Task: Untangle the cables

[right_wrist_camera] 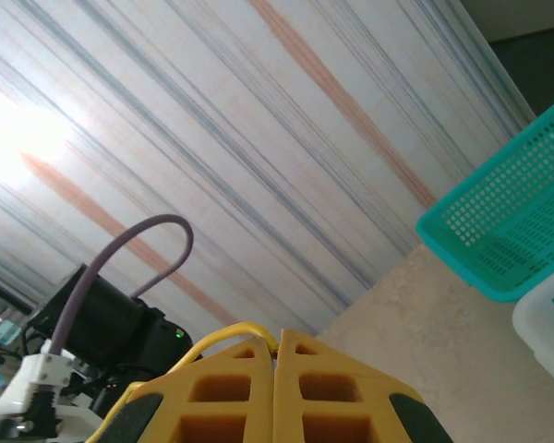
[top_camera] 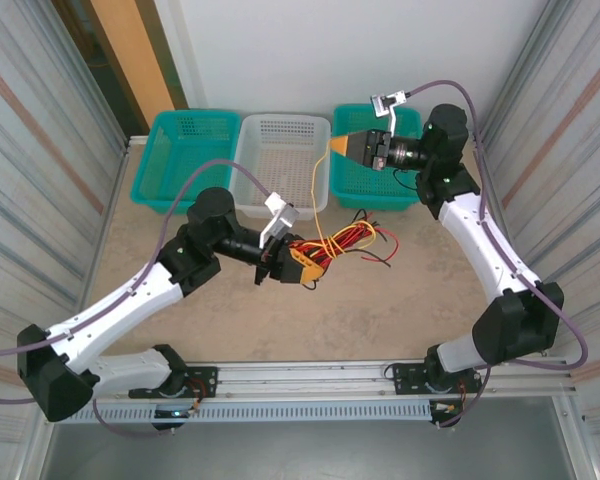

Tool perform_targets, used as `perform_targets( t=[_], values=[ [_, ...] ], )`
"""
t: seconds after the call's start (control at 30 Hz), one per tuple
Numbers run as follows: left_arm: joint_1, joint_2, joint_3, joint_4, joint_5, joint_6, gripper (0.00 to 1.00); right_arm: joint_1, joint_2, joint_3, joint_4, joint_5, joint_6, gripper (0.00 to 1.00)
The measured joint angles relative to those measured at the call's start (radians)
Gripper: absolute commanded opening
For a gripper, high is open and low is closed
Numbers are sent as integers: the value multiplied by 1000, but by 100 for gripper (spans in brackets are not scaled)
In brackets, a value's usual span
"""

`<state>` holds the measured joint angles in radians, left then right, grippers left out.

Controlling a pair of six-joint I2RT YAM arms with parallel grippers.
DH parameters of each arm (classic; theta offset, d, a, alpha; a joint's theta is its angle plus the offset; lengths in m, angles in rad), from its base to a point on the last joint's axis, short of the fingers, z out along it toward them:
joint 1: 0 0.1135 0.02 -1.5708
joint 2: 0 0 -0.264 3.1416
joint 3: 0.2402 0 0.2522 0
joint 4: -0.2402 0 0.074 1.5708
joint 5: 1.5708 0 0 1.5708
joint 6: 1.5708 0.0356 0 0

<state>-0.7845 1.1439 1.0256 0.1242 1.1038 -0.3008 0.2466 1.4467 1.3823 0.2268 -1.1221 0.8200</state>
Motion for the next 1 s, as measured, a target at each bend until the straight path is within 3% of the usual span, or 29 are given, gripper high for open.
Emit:
perform_targets(
  t=[0.27, 0.53, 0.83, 1.0],
  values=[
    [30, 55, -1, -150, -144, 34, 0, -10, -18, 34, -248, 82, -135, 0],
    [142, 68, -47, -160, -295, -103, 0, 14, -119, 77, -418, 254, -268, 0],
    [170, 66, -49, -165, -431, -188, 0, 122, -229, 111, -516, 395, -385, 0],
    [236, 39, -84, -137, -478, -264, 0, 166, -266, 109, -548, 454, -423, 0]
  ],
)
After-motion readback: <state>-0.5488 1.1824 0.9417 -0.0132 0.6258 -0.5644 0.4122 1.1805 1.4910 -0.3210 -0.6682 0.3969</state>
